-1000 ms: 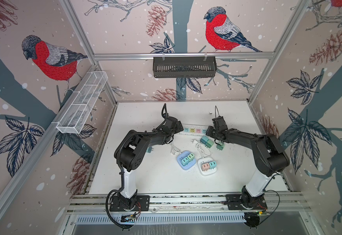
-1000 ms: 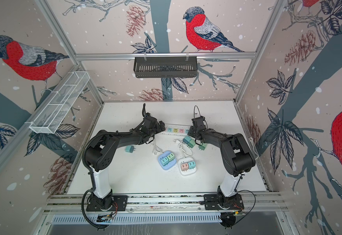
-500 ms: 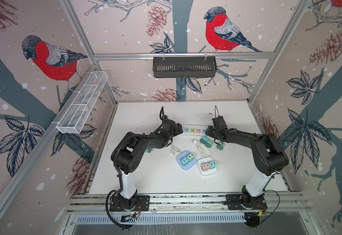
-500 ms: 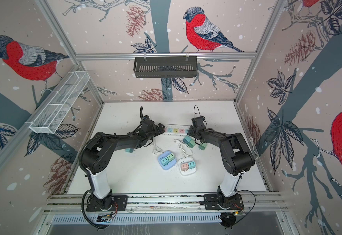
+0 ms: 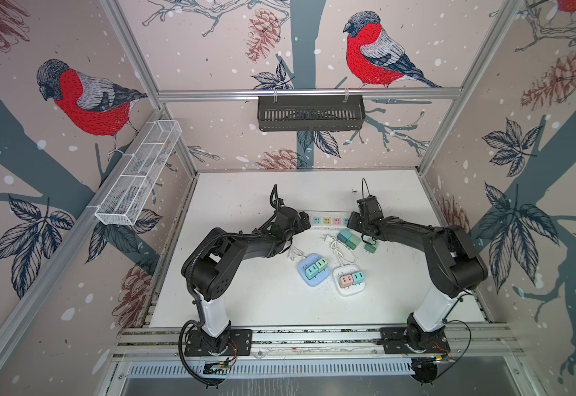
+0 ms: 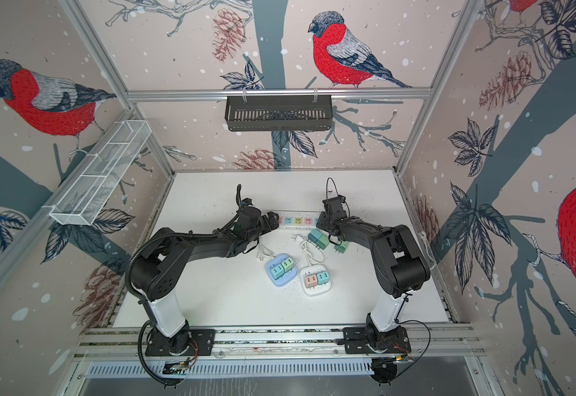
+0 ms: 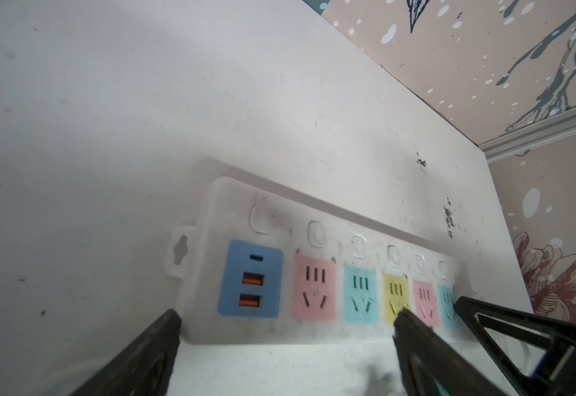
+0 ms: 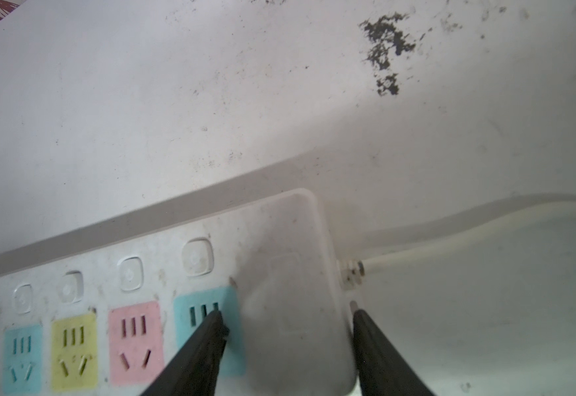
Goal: Insert the plug
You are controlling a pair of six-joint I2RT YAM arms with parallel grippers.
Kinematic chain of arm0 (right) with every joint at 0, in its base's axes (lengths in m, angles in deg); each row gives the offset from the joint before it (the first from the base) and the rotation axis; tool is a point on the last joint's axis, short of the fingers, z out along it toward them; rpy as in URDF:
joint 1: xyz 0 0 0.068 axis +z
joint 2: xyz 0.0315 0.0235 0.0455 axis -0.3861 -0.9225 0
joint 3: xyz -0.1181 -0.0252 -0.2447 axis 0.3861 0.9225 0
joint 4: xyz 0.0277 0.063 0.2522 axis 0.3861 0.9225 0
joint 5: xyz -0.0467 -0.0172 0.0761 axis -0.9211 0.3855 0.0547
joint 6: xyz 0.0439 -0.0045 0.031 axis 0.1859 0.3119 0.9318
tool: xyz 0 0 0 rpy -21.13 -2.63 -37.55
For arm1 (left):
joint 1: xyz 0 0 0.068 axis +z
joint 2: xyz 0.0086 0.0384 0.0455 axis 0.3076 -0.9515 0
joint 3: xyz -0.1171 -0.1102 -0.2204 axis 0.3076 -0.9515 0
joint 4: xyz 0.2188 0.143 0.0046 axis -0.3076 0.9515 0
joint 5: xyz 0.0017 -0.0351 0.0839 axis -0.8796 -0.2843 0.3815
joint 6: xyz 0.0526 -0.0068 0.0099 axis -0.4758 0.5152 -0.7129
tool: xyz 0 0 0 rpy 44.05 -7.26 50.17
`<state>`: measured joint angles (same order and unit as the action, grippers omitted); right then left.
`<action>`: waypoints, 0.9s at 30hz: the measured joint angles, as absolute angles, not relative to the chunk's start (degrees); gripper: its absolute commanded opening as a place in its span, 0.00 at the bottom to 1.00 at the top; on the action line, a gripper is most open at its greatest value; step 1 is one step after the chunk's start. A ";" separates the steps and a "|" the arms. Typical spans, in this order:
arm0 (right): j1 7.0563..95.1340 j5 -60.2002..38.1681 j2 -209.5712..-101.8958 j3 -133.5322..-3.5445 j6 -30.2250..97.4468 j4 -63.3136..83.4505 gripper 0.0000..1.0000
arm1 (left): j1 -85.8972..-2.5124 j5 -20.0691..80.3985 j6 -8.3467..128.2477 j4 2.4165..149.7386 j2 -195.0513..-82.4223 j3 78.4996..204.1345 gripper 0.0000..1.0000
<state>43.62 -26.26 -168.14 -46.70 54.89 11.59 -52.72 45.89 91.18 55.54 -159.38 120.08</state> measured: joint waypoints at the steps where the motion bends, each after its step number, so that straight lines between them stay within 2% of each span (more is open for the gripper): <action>1: 43.64 -26.22 -167.50 -46.62 54.89 11.78 0.62 | -52.90 46.50 91.24 55.44 -157.87 119.29 0.96; 6: 43.64 -28.40 -161.97 -44.80 54.87 12.50 0.62 | -52.63 50.21 90.87 55.39 -146.39 113.98 0.96; 14: 43.25 -31.64 -143.39 -36.21 54.92 14.93 0.63 | -52.18 56.40 82.04 59.94 -119.51 108.63 0.97; 19: 44.03 -31.75 -135.46 -29.81 54.92 16.96 0.63 | -51.06 58.30 72.75 65.34 -111.66 108.67 0.97; 27: 44.41 -33.54 -133.47 -22.73 54.52 18.93 0.63 | -50.21 60.46 67.46 69.25 -105.54 106.83 0.97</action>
